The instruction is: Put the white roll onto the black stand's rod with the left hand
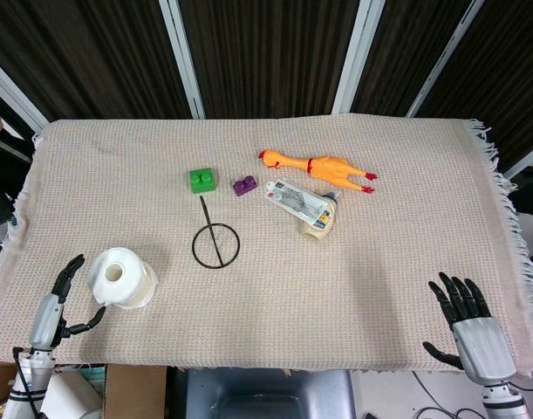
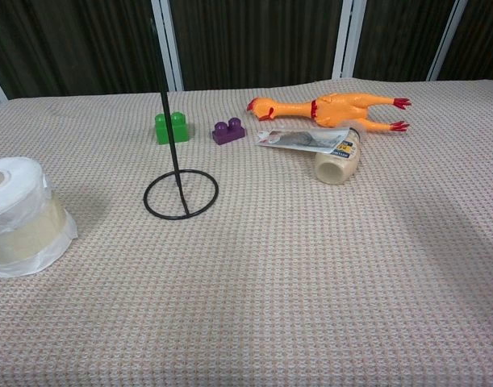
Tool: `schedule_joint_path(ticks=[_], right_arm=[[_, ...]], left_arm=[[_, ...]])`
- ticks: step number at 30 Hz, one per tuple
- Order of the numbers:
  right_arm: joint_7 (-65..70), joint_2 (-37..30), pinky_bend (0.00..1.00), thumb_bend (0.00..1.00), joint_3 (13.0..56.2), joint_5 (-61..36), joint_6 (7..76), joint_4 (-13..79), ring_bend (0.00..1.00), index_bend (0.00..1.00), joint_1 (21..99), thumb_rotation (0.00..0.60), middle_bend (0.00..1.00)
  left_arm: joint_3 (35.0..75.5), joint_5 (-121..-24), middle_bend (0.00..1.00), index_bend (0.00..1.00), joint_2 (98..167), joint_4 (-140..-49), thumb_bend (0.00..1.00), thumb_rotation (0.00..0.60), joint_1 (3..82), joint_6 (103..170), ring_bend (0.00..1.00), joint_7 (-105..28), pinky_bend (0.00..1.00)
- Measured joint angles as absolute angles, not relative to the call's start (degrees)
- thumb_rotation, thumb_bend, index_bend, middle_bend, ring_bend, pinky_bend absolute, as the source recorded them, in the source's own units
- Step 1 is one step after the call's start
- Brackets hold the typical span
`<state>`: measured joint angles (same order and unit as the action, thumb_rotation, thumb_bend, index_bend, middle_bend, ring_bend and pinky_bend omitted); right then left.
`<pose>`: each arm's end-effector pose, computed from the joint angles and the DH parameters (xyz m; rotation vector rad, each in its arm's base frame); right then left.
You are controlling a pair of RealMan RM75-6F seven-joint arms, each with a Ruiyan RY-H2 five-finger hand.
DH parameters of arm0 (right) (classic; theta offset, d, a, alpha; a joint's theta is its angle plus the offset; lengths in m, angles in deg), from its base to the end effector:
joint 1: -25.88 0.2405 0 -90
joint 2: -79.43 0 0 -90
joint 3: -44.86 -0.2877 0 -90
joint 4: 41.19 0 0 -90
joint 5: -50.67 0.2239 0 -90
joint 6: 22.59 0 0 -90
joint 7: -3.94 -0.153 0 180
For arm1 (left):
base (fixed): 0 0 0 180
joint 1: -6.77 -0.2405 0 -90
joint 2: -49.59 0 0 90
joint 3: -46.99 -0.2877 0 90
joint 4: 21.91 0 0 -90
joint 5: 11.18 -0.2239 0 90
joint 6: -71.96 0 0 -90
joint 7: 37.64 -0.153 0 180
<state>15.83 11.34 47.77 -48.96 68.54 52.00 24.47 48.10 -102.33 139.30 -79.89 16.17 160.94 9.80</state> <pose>-0.3197 -0.1317 0.1236 1.5476 -0.7726 0.8809 -0.3752 0.2209 0.0518 -1.2210 -1.3392 -1.5183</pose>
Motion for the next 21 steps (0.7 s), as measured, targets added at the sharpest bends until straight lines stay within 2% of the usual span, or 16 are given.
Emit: schedule_joint_path(ticks=[10, 17, 21], right_arm=[[14.01, 12.49, 0.00, 0.05, 48.48, -49.70, 67.92, 52.33, 0.00, 0.00, 24.79, 0.600, 0.00], [13.58, 12.69, 0.00, 0.06, 48.20, -49.39, 68.40, 52.48, 0.00, 0.00, 24.64, 0.600, 0.00], [13.44, 12.79, 0.00, 0.06, 48.26, -49.43, 68.34, 52.42, 0.00, 0.00, 24.65, 0.600, 0.00]], left_arm=[[49.08, -99.54, 0.00, 0.00, 140.58, -79.97, 0.31, 0.600, 18.82, 153.45, 0.00, 16.60, 0.00], [48.43, -100.01, 0.00, 0.00, 140.70, -81.68, 0.30, 0.600, 20.08, 151.63, 0.00, 19.70, 0.01], [48.06, -100.34, 0.00, 0.00, 140.55, -82.52, 0.30, 0.600, 20.91, 150.23, 0.00, 20.66, 0.08]])
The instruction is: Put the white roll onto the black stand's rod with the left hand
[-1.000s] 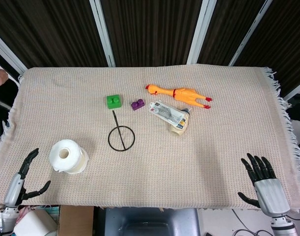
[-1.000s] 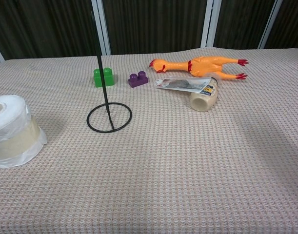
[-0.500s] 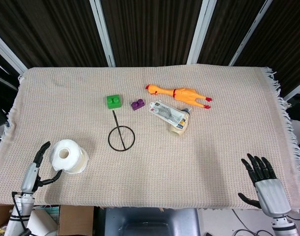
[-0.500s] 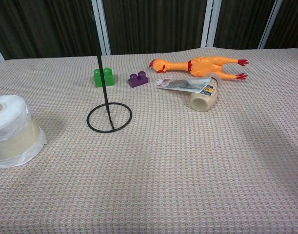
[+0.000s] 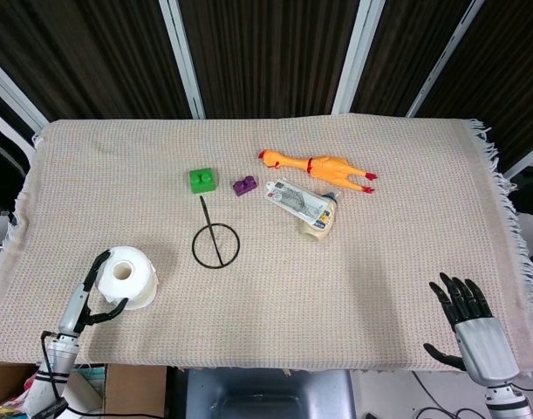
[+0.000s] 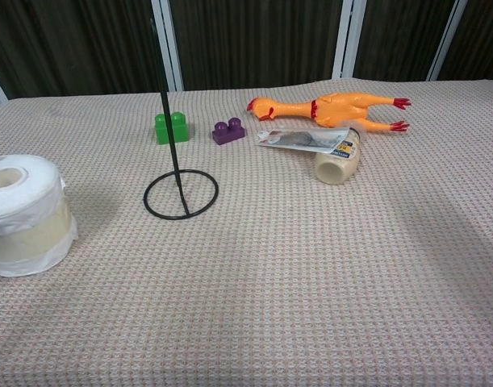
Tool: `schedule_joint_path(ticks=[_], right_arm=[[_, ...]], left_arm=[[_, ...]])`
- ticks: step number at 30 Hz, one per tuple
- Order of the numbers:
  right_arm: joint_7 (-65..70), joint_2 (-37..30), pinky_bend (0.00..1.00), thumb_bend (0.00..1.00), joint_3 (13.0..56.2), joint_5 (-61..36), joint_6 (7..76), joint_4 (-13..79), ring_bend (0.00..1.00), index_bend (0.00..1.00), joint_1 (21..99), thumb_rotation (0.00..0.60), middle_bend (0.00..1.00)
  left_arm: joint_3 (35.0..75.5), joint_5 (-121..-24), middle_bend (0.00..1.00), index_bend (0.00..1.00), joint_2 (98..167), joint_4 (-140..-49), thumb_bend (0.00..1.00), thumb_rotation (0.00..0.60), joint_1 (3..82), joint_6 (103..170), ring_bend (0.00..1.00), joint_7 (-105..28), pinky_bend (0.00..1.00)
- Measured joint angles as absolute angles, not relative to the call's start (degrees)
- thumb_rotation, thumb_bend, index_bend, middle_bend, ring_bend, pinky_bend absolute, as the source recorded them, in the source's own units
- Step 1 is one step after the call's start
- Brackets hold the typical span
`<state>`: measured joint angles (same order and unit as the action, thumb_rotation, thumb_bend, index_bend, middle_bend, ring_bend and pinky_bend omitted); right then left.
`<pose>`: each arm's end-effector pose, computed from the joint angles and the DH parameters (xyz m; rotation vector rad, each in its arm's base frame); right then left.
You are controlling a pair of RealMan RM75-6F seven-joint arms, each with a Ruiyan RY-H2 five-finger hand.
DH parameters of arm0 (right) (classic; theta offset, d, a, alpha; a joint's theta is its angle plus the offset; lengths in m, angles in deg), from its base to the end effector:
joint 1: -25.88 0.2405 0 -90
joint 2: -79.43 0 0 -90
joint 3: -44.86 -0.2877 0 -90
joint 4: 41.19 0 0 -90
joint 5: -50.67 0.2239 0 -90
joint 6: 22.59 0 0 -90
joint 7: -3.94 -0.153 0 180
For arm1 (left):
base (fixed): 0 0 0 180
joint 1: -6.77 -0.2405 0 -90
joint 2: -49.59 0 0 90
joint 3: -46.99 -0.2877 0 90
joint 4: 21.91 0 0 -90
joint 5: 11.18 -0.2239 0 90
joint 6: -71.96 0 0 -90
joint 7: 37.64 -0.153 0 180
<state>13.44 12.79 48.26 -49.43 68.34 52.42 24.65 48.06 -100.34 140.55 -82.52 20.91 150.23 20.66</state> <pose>-0.3200 -0.1305 0.1293 1.5579 -0.7983 0.8971 -0.3610 0.2496 0.0153 -1.1372 -1.6784 -1.5560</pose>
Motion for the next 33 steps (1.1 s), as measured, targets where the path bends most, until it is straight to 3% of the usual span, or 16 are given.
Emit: schedule_joint_path(ticks=[3, 6, 9, 11, 13, 16, 18, 24, 33], right_arm=[[13.22, 12.89, 0.00, 0.06, 48.28, -49.45, 68.33, 52.43, 0.00, 0.00, 24.66, 0.600, 0.00], [13.11, 12.92, 0.00, 0.06, 48.18, -49.42, 68.61, 52.43, 0.00, 0.00, 24.57, 0.600, 0.00], [13.21, 12.93, 0.00, 0.05, 48.24, -49.34, 68.39, 52.46, 0.00, 0.00, 24.57, 0.600, 0.00], [13.23, 12.93, 0.00, 0.06, 48.29, -49.49, 68.53, 52.50, 0.00, 0.00, 24.53, 0.600, 0.00], [13.24, 12.84, 0.00, 0.05, 48.29, -49.63, 68.81, 52.43, 0.00, 0.00, 24.44, 0.600, 0.00], [13.44, 12.74, 0.00, 0.05, 48.34, -49.56, 68.59, 52.34, 0.00, 0.00, 24.41, 0.600, 0.00], [13.60, 12.69, 0.00, 0.05, 48.41, -49.69, 68.64, 52.32, 0.00, 0.00, 24.36, 0.600, 0.00], [13.31, 12.83, 0.00, 0.06, 48.61, -50.16, 69.05, 52.35, 0.00, 0.00, 24.18, 0.600, 0.00], [12.38, 13.37, 0.00, 0.05, 49.11, -51.06, 69.39, 52.33, 0.00, 0.00, 24.08, 0.600, 0.00]], left_arm=[[47.91, -100.33, 0.00, 0.00, 140.57, -82.71, 0.32, 0.600, 21.60, 148.93, 0.01, 21.02, 0.24], [47.88, -100.06, 0.06, 0.00, 140.24, -83.16, 0.34, 0.600, 22.30, 147.35, 0.18, 20.93, 0.50], [48.57, -98.37, 0.34, 0.15, 139.84, -84.74, 0.39, 0.600, 22.56, 146.03, 0.48, 21.08, 0.73], [49.63, -95.93, 0.53, 0.34, 139.61, -86.46, 0.46, 0.600, 22.50, 145.02, 0.63, 20.66, 0.86], [50.77, -93.20, 0.70, 0.52, 139.42, -88.21, 0.61, 0.600, 22.35, 144.34, 0.77, 18.66, 0.98], [52.65, -89.95, 0.82, 0.64, 139.00, -91.27, 0.80, 0.600, 21.92, 144.01, 0.87, 13.85, 1.00], [54.03, -88.14, 0.86, 0.67, 138.53, -93.82, 0.85, 0.600, 21.54, 144.29, 0.91, 10.97, 1.00], [58.69, -86.30, 0.88, 0.68, 136.29, -101.12, 0.87, 0.600, 20.30, 149.64, 0.93, 7.02, 1.00], [66.37, -87.98, 0.88, 0.68, 128.47, -119.53, 0.86, 0.600, 19.49, 157.41, 0.93, 5.25, 1.00]])
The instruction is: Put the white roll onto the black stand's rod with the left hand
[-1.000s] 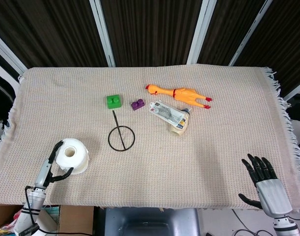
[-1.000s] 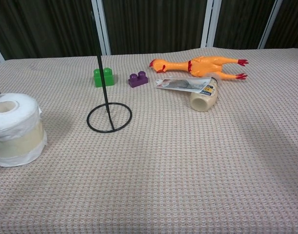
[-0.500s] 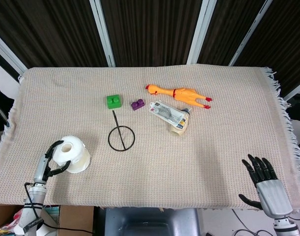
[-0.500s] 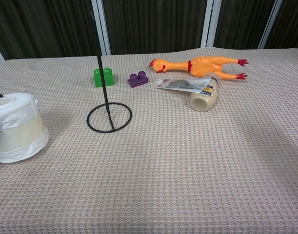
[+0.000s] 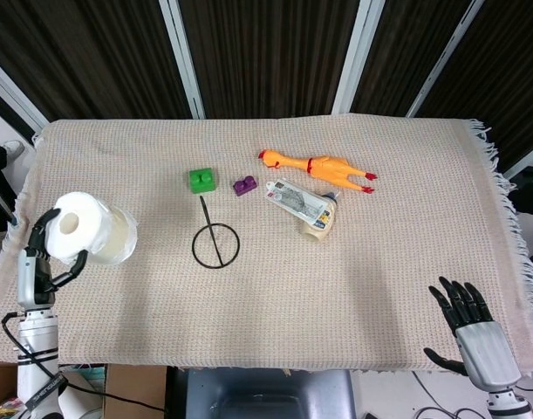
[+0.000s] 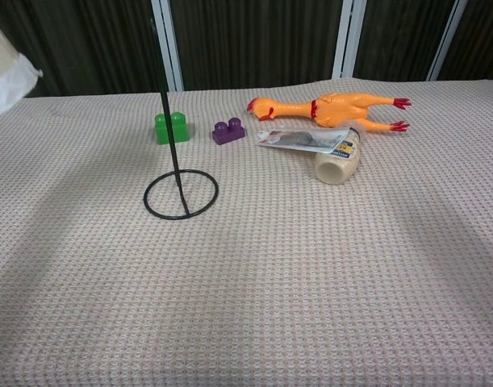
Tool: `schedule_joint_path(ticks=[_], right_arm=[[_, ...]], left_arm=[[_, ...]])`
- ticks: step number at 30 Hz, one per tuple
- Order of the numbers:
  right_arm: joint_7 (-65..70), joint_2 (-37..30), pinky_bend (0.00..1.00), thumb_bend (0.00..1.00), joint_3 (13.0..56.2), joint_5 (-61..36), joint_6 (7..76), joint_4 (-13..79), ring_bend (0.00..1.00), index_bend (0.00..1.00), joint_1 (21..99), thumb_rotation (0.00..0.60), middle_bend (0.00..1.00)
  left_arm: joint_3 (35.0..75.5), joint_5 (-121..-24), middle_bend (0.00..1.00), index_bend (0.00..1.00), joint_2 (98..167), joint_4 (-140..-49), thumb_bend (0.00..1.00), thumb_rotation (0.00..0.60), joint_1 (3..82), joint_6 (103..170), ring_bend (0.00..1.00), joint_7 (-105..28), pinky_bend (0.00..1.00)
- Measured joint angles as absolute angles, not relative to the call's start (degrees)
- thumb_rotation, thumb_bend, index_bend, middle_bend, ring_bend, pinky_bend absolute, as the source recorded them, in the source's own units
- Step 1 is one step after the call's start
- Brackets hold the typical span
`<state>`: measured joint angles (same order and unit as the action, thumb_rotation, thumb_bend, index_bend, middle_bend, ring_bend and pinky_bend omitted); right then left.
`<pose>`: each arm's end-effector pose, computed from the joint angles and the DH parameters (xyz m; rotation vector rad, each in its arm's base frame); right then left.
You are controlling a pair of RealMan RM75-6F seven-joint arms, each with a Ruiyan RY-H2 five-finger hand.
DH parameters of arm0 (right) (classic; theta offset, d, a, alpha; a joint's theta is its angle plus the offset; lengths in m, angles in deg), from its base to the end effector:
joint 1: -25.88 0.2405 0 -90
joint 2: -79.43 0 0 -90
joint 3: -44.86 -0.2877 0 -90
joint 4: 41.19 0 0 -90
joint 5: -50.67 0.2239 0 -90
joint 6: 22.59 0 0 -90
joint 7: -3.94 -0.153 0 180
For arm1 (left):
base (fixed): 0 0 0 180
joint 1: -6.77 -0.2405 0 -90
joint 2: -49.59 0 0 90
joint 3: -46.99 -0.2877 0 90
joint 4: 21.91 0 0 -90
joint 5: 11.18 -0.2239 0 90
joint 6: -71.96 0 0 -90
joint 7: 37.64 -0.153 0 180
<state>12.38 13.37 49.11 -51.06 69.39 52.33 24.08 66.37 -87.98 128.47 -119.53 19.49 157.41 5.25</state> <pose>-0.3184 -0.1233 0.1319 1.5695 -0.8012 0.9156 -0.2632 0.2842 0.1241 -0.6762 -1.4729 -1.9541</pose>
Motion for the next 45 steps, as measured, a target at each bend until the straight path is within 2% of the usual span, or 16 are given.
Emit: schedule_joint_path(ticks=[6, 10, 13, 18, 26, 32, 45], right_arm=[[11.62, 13.93, 0.00, 0.06, 49.24, -51.32, 69.52, 52.38, 0.00, 0.00, 24.08, 0.600, 0.00], [11.20, 14.34, 0.00, 0.05, 49.38, -51.40, 69.04, 52.55, 0.00, 0.00, 24.30, 0.600, 0.00], [10.88, 14.50, 0.00, 0.05, 49.32, -51.32, 69.10, 52.58, 0.00, 0.00, 24.34, 0.600, 0.00], [10.77, 14.68, 0.00, 0.05, 49.49, -51.27, 68.42, 52.63, 0.00, 0.00, 24.54, 0.600, 0.00], [9.10, 15.62, 0.00, 0.05, 49.92, -51.63, 67.84, 52.61, 0.00, 0.00, 24.94, 0.600, 0.00], [8.07, 16.17, 0.00, 0.05, 50.10, -52.07, 68.59, 52.56, 0.00, 0.00, 24.82, 0.600, 0.00], [7.95, 16.16, 0.00, 0.05, 50.47, -52.73, 68.25, 52.42, 0.00, 0.00, 24.93, 0.600, 0.00]], left_arm=[[71.73, -87.11, 0.88, 0.68, 122.95, -133.94, 0.86, 0.600, 20.88, 157.23, 0.93, 2.30, 1.00], [75.95, -81.39, 0.88, 0.68, 121.11, -144.80, 0.85, 0.600, 24.76, 155.62, 0.93, -5.58, 1.00], [77.83, -76.16, 0.88, 0.68, 122.05, -147.37, 0.84, 0.600, 28.66, 154.82, 0.93, -12.08, 1.00], [78.68, -72.87, 0.87, 0.68, 127.30, -146.49, 0.83, 0.600, 34.31, 154.99, 0.93, -20.89, 1.00], [79.61, -68.34, 0.87, 0.68, 136.31, -139.58, 0.82, 0.600, 41.13, 156.61, 0.93, -28.81, 1.00], [80.19, -67.60, 0.87, 0.68, 138.37, -136.52, 0.82, 0.600, 42.45, 157.43, 0.93, -30.88, 1.00], [79.57, -67.73, 0.87, 0.68, 140.25, -136.35, 0.82, 0.600, 43.24, 156.94, 0.93, -32.85, 1.00]])
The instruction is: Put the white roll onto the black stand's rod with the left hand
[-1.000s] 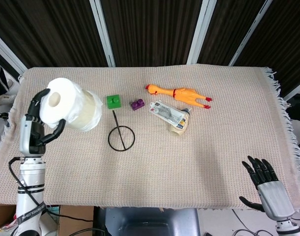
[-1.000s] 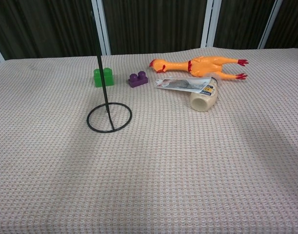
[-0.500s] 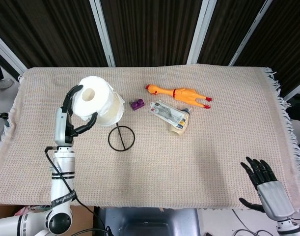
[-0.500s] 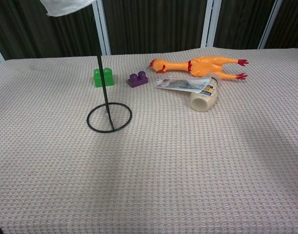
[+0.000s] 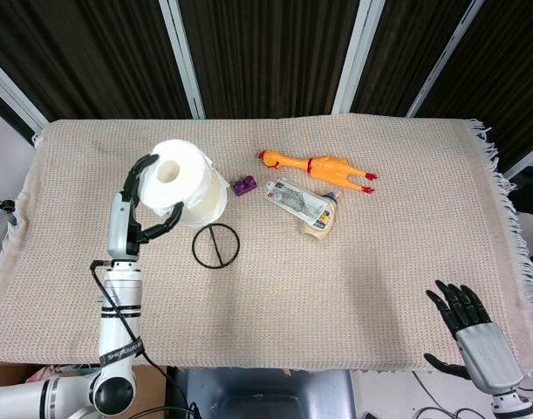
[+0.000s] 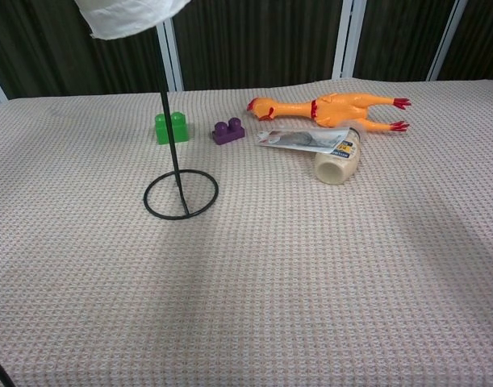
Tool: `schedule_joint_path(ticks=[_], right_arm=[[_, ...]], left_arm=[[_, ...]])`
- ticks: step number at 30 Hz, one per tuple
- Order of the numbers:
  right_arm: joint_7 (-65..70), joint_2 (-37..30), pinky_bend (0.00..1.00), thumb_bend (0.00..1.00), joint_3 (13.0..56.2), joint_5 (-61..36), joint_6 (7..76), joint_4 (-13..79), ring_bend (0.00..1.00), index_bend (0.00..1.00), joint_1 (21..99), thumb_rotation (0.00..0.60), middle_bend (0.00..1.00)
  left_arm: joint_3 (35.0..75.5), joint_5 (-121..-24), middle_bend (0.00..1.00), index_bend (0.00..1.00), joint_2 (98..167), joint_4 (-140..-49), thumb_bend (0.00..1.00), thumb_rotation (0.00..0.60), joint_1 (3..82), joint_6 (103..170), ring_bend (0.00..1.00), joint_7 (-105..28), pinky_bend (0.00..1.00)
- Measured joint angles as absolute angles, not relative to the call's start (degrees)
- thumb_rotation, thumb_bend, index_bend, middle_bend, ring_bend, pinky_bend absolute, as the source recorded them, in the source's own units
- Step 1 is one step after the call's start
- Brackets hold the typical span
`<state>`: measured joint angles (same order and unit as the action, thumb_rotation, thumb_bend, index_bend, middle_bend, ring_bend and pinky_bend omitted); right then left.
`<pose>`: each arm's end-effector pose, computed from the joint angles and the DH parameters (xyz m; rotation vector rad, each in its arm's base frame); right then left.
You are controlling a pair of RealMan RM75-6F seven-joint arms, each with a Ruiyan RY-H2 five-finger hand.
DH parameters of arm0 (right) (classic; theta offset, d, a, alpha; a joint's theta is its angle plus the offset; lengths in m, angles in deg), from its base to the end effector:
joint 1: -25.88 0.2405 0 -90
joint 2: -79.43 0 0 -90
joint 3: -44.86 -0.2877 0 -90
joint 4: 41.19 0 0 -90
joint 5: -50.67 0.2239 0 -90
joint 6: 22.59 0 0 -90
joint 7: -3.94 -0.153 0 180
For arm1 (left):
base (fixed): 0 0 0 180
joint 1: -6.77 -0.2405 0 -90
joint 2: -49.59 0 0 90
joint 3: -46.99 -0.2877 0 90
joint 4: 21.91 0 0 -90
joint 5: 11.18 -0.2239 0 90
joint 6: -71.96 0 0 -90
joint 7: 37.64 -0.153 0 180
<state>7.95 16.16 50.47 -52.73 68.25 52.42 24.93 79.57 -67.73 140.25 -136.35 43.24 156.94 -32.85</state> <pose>-0.3195 -0.1214 0.1401 1.6221 -0.8469 0.9324 -0.0686 0.3519 0.0946 -0.8125 -1.5269 -1.9591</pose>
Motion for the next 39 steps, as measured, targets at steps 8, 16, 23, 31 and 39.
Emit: schedule_joint_path(ticks=[8, 16, 23, 31, 39], right_arm=[[7.72, 16.18, 0.00, 0.06, 50.53, -52.94, 68.49, 52.30, 0.00, 0.00, 24.89, 0.600, 0.00], [6.67, 17.05, 0.00, 0.05, 51.43, -53.72, 69.80, 52.39, 0.00, 0.00, 23.92, 0.600, 0.00], [6.08, 17.29, 0.00, 0.05, 51.50, -54.02, 70.32, 52.33, 0.00, 0.00, 23.73, 0.600, 0.00], [5.65, 17.46, 0.00, 0.05, 51.45, -54.09, 70.49, 52.30, 0.00, 0.00, 23.65, 0.600, 0.00], [5.54, 17.55, 0.00, 0.05, 51.47, -54.17, 70.58, 52.37, 0.00, 0.00, 23.53, 0.600, 0.00]], left_arm=[[79.31, -67.61, 0.87, 0.68, 142.06, -134.70, 0.82, 0.600, 44.20, 156.60, 0.93, -34.16, 1.00], [77.48, -69.47, 0.87, 0.68, 142.63, -136.67, 0.80, 0.600, 44.06, 157.70, 0.92, -37.58, 1.00], [76.26, -71.00, 0.81, 0.63, 143.59, -135.18, 0.77, 0.600, 44.69, 157.60, 0.87, -40.35, 1.00], [74.76, -71.99, 0.38, 0.19, 142.76, -134.63, 0.48, 0.600, 44.51, 156.17, 0.31, -41.47, 0.56], [74.06, -70.75, 0.05, 0.00, 139.16, -135.32, 0.41, 0.600, 43.88, 151.14, 0.00, -40.02, 0.07]])
